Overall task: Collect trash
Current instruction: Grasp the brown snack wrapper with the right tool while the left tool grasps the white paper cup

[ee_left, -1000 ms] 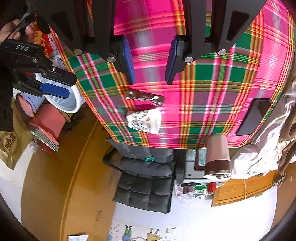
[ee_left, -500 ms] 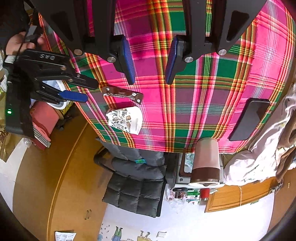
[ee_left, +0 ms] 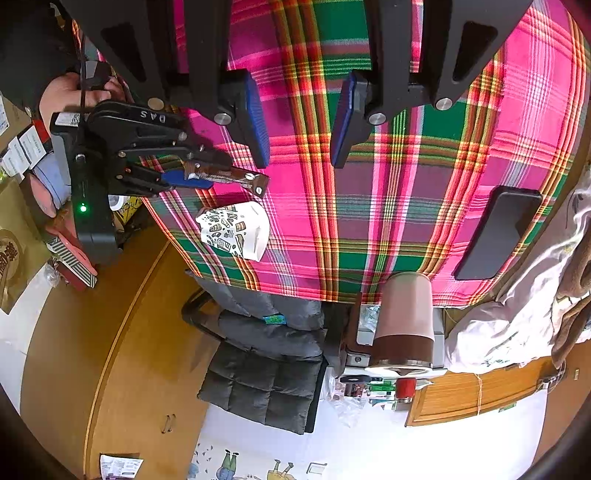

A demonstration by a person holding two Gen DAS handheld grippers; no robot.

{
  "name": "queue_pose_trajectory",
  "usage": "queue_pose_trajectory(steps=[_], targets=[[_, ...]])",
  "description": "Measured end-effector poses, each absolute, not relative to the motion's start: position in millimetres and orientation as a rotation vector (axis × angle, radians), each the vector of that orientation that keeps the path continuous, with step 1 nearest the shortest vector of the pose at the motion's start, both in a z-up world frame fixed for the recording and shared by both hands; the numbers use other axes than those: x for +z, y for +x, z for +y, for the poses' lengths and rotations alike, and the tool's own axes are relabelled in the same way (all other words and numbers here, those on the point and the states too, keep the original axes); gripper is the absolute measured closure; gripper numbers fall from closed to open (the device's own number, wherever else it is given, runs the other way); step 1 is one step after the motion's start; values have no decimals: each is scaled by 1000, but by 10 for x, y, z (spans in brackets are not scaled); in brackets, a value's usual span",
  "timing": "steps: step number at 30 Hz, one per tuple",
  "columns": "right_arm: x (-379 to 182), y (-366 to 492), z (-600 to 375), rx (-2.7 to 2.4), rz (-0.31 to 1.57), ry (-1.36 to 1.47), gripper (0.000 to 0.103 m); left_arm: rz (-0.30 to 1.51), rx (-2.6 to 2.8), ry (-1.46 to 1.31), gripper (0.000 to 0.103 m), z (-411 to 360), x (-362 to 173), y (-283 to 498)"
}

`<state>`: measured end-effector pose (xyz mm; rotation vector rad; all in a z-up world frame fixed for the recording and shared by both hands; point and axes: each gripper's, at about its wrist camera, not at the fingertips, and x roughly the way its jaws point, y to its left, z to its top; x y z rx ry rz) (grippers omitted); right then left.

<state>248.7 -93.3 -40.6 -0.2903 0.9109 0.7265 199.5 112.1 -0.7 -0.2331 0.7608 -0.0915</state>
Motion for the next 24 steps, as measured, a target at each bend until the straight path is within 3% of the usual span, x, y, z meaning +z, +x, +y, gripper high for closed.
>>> queue_pose_trajectory(steps=[19, 22, 24], targets=[[-152, 2144, -1804, 604, 883, -68, 76, 800, -192, -149, 69, 659, -60, 2743], [-133, 2132, -1842, 594, 877, -53, 76, 813, -196, -138, 55, 628, -120, 2982], [-119, 2130, -1876, 593, 871, -44, 76, 825, -202, -140, 55, 625, -175, 3118]])
